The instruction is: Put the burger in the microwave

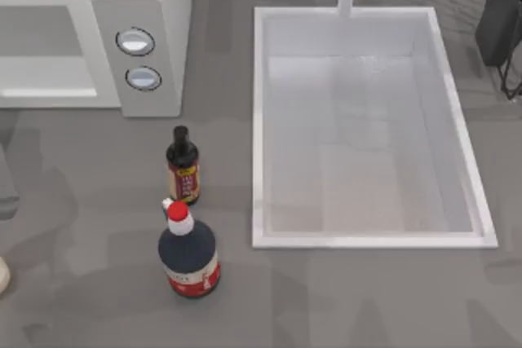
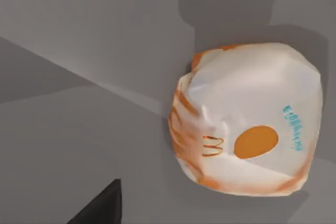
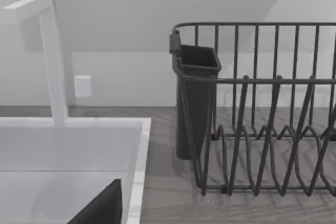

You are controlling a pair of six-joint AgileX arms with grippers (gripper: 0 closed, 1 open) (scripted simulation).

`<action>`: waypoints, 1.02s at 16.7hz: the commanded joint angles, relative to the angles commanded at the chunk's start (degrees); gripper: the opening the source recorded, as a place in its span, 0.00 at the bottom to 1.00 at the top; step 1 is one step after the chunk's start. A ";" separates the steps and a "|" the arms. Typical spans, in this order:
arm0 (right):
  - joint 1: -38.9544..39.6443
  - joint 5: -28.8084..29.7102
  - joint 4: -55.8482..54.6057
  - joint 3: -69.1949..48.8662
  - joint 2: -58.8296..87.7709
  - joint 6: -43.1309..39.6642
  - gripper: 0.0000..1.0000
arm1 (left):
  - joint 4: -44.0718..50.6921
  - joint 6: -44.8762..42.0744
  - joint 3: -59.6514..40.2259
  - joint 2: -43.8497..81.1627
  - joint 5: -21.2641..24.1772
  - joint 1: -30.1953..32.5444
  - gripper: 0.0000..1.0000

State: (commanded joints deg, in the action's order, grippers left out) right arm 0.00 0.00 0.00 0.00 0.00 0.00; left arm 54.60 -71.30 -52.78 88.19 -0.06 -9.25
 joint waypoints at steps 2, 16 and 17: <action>0.00 0.00 0.00 0.00 0.00 0.00 1.00 | -0.15 0.08 0.19 -0.20 0.01 0.29 1.00; 0.00 0.00 0.00 0.00 0.00 0.00 1.00 | -20.70 -0.33 10.19 10.51 0.01 -0.16 1.00; 0.00 0.00 0.00 0.00 0.00 0.00 1.00 | -20.70 -0.33 10.19 10.51 0.01 -0.16 1.00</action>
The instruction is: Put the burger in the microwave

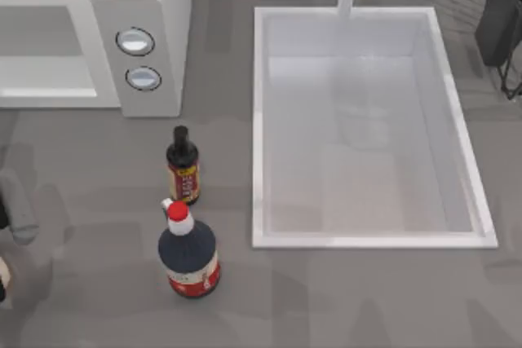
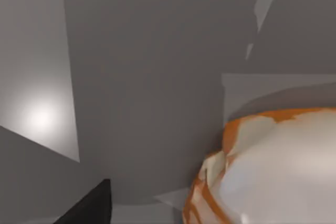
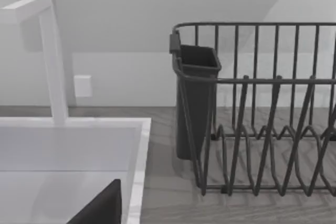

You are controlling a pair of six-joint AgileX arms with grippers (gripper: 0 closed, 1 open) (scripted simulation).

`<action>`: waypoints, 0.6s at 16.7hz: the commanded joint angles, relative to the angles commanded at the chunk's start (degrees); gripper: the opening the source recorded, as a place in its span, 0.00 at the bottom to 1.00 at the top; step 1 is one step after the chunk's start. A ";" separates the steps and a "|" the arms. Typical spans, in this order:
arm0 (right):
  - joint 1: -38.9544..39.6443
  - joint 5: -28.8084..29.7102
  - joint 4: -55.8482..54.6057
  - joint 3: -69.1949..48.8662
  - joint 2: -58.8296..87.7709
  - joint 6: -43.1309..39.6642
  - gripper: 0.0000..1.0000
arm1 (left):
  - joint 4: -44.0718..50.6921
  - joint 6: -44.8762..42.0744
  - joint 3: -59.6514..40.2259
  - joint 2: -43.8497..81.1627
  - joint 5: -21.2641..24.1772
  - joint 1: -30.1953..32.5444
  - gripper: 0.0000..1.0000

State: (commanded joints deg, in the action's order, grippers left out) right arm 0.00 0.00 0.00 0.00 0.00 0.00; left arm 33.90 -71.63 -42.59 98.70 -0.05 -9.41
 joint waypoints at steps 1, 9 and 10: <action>0.00 0.00 0.00 0.00 0.00 0.00 1.00 | 0.00 0.00 0.00 0.00 0.00 0.00 0.92; 0.00 0.00 0.00 0.00 0.00 0.00 1.00 | 0.00 0.00 0.00 0.00 0.00 0.00 0.32; 0.00 0.00 0.00 0.00 0.00 0.00 1.00 | 0.00 0.00 0.00 0.00 0.00 0.00 0.25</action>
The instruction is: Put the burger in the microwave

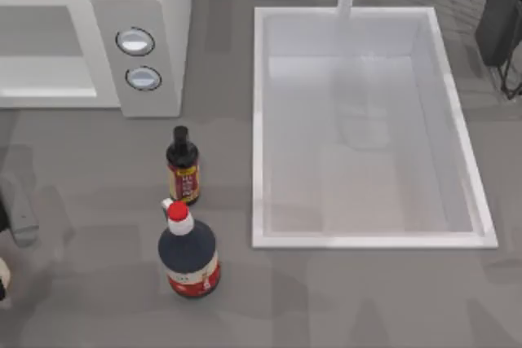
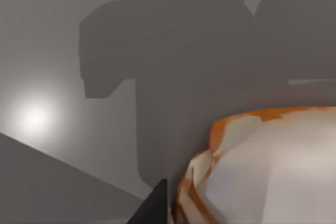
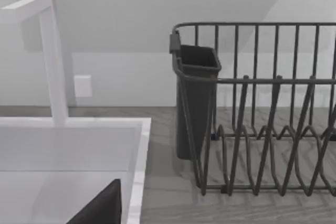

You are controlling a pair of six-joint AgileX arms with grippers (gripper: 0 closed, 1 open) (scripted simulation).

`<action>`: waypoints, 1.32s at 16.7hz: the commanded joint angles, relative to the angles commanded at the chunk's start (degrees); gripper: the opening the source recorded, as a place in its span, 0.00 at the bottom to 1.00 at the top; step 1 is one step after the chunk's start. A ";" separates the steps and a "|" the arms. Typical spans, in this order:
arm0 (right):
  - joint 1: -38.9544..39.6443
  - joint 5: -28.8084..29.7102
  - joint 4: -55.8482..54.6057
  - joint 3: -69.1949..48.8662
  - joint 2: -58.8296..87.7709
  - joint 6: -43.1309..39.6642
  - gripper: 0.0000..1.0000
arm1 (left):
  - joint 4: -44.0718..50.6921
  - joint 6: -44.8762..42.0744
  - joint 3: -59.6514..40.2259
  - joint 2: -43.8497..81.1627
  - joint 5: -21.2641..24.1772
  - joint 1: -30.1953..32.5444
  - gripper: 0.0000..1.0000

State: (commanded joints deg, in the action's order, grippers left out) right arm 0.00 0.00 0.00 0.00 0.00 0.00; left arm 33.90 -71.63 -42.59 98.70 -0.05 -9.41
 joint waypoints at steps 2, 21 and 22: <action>0.00 0.00 0.00 0.00 0.00 0.00 1.00 | 0.00 0.00 0.00 0.00 0.00 0.00 0.10; 0.00 0.00 0.00 0.00 0.00 0.00 1.00 | 25.48 1.44 -13.39 -10.62 0.59 0.23 0.00; 0.00 0.00 0.00 0.00 0.00 0.00 1.00 | 27.68 1.56 -14.89 -11.71 0.60 0.26 0.00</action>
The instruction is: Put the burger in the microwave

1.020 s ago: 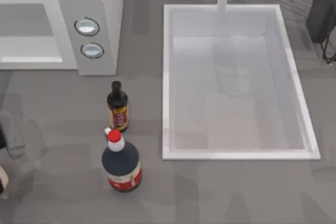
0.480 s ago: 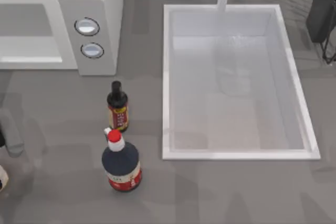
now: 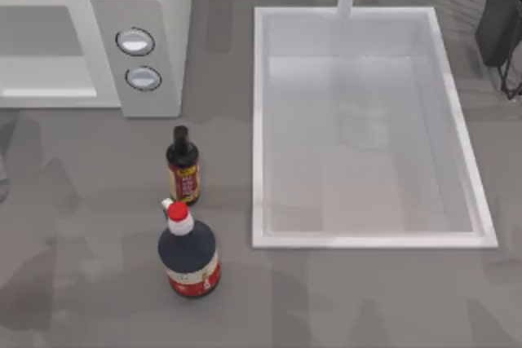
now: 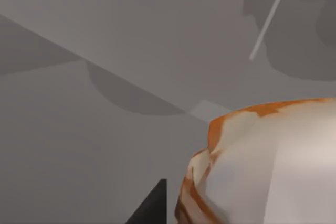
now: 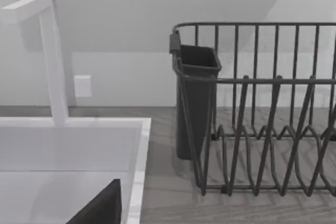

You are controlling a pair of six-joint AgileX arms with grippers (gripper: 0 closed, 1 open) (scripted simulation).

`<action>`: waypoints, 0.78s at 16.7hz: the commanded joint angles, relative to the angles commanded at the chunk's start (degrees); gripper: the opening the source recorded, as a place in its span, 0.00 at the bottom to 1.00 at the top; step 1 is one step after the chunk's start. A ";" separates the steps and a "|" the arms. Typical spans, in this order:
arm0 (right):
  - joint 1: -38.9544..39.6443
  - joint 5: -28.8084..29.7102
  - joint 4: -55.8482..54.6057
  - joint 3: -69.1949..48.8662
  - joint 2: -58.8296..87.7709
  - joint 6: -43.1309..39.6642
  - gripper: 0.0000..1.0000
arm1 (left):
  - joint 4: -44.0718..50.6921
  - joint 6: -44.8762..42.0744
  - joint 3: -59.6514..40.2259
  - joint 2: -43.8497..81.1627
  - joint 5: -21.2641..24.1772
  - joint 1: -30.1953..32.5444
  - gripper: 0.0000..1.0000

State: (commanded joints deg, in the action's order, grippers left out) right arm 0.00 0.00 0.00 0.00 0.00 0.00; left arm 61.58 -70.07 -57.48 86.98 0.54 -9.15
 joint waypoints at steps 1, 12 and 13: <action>0.00 0.00 0.00 0.00 0.00 0.00 1.00 | 1.60 0.12 -1.21 -0.93 0.01 0.02 0.00; 0.00 0.00 0.00 0.00 0.00 0.00 1.00 | -6.03 5.38 -2.96 1.71 1.06 -0.22 0.00; 0.00 0.00 0.00 0.00 0.00 0.00 1.00 | -9.57 7.34 -3.12 3.07 1.47 -0.24 0.00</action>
State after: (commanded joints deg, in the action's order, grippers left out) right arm 0.00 0.00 0.00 0.00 0.00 0.00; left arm 52.01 -62.73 -60.60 90.05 2.01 -9.39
